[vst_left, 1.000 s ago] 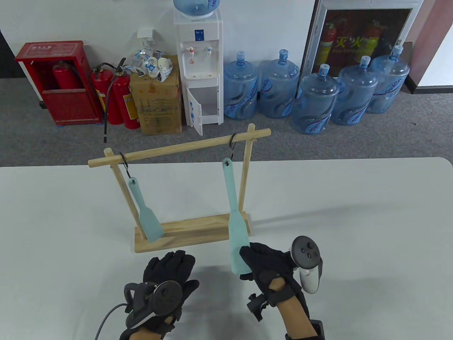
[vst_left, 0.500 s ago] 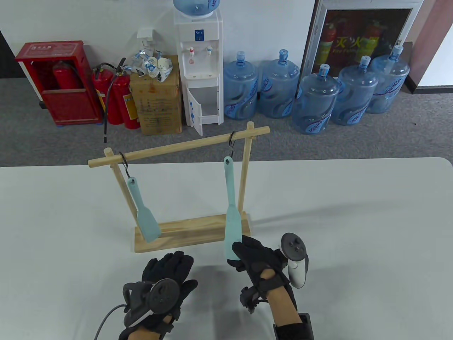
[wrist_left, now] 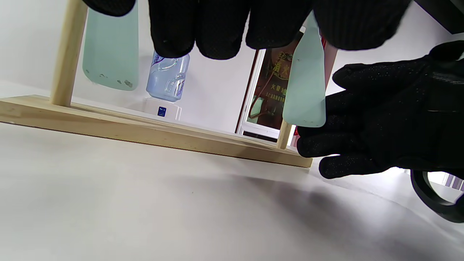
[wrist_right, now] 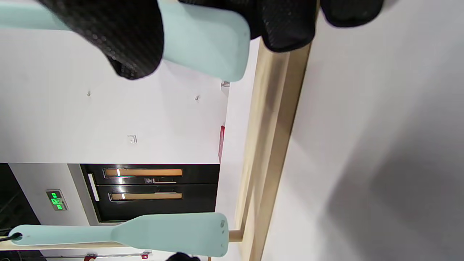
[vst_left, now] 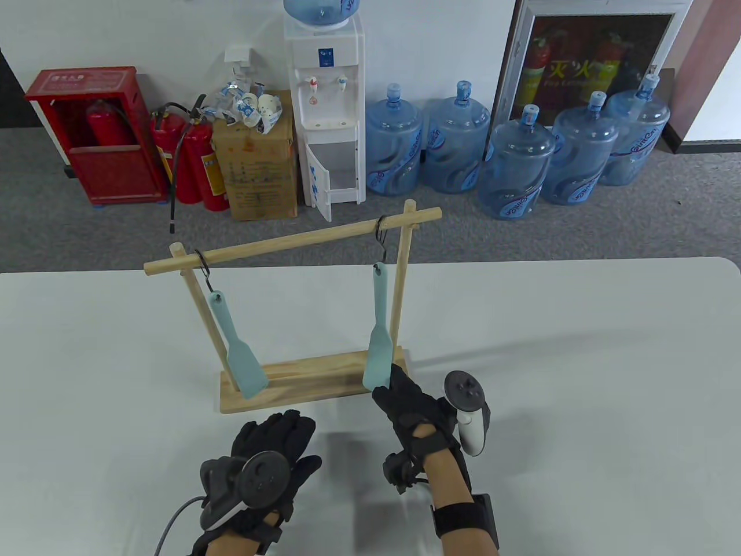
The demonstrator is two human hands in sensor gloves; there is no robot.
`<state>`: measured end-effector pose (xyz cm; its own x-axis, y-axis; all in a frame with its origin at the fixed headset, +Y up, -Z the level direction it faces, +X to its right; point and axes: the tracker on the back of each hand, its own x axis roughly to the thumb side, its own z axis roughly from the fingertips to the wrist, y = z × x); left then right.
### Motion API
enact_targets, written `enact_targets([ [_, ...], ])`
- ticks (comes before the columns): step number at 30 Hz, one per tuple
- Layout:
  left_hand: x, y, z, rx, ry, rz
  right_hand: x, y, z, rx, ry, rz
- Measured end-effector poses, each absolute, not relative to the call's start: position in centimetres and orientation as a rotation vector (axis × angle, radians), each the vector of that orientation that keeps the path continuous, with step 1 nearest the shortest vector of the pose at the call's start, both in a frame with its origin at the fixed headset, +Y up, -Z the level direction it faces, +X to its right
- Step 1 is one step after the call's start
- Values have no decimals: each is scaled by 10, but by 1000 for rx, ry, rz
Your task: Hook dessert spatula onto s-hook
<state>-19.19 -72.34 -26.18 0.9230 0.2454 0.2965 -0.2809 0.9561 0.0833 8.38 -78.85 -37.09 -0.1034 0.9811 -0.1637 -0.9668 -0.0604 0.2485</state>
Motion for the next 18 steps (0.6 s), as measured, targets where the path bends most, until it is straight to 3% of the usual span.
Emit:
enact_targets([
  [7, -190, -723, -261, 121, -290, 246, 92, -786, -355, 99, 301, 1751],
  [18, -189, -720, -258, 132, -288, 221, 122, -739, -306, 161, 43, 2050],
])
